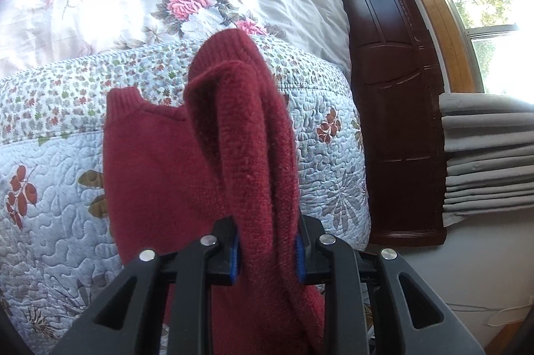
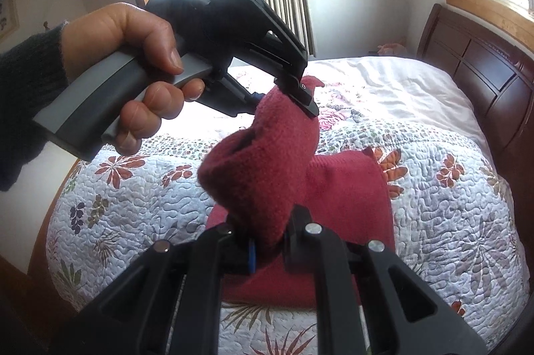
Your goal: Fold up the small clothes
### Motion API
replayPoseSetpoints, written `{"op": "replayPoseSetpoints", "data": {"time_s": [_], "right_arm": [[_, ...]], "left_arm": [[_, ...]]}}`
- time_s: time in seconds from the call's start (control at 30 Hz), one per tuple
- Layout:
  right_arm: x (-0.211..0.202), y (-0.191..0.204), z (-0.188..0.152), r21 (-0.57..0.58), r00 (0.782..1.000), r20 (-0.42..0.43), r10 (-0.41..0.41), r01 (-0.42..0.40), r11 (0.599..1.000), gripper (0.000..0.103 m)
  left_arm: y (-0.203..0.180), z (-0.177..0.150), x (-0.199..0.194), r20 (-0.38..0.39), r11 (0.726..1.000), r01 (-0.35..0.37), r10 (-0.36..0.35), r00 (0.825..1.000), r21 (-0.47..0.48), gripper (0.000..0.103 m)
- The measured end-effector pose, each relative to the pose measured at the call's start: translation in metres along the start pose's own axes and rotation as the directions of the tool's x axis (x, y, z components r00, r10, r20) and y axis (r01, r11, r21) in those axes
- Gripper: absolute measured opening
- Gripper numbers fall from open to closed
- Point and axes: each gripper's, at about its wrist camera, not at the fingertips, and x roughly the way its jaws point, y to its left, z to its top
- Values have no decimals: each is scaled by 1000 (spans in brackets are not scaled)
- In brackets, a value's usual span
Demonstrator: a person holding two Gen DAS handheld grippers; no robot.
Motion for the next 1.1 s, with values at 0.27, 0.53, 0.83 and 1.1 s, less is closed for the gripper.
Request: {"op": "replayPoseSetpoints", "data": {"time_s": [0.27, 0.53, 0.83, 1.1], "right_arm": [[10, -34, -14, 66, 999, -32, 29, -27, 997, 10], [19, -51, -14, 75, 996, -57, 72, -67, 995, 10], [19, -38, 3, 52, 982, -12, 187, -186, 981, 10], [52, -131, -50, 369, 960, -59, 272, -233, 900, 11]], "left_arm": [[-13, 8, 41, -42, 998, -56, 56, 998, 8, 24], [-10, 12, 47, -31, 999, -44, 44, 999, -23, 24], [-3, 8, -23, 109, 994, -92, 99, 989, -67, 24], [-55, 39, 81, 36, 959, -282, 282, 959, 21, 22]]}}
